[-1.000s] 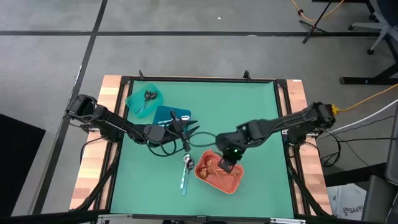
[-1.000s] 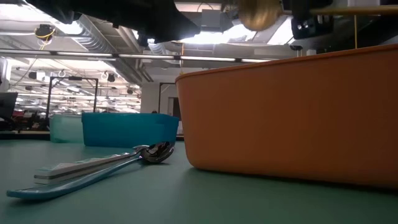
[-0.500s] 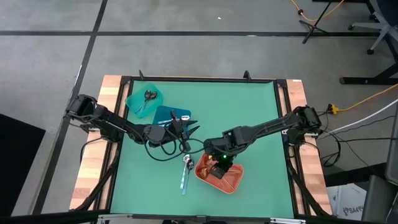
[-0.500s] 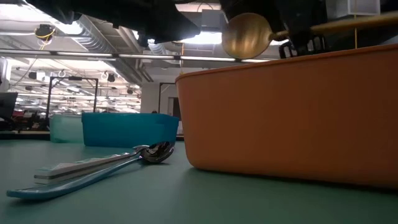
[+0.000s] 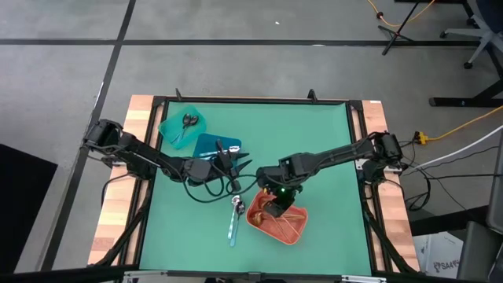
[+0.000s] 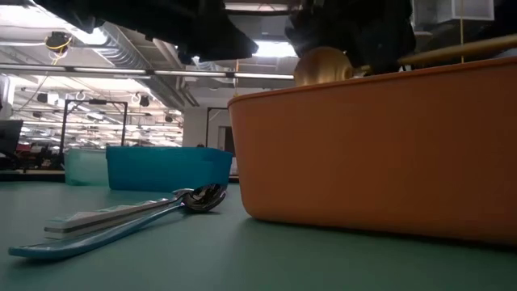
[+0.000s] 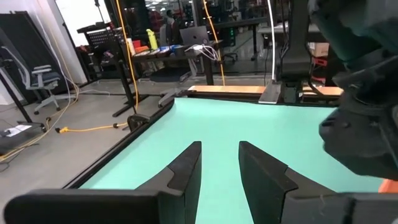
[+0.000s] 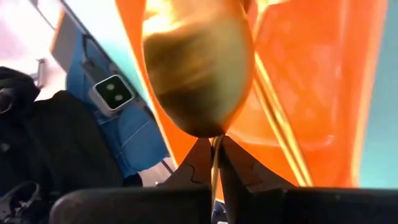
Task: Sort silverware by color (type)
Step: Put the yellow spoon into the orange bin
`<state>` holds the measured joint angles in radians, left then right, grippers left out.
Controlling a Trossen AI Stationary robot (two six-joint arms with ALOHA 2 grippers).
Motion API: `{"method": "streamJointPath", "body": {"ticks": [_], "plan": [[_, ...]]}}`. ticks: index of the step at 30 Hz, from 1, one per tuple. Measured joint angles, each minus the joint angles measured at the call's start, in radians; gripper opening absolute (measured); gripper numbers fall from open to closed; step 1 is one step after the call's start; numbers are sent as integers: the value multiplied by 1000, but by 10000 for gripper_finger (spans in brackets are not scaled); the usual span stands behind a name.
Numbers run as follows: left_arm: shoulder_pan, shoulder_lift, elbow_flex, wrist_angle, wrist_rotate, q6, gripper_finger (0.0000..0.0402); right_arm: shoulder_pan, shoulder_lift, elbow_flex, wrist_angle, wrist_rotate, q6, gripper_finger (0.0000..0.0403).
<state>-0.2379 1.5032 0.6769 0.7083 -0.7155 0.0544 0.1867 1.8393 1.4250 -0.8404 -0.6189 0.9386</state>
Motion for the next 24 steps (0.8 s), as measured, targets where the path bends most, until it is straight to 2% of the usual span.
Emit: {"method": "streamJointPath", "body": {"ticks": [14,24], "plan": [[0,0,0,-46,0,0,101,2,76,0,37,-21,-4,2],[-1,0,0,-46,3,-2,101,2,77,0,39,14,-1,3]]}}
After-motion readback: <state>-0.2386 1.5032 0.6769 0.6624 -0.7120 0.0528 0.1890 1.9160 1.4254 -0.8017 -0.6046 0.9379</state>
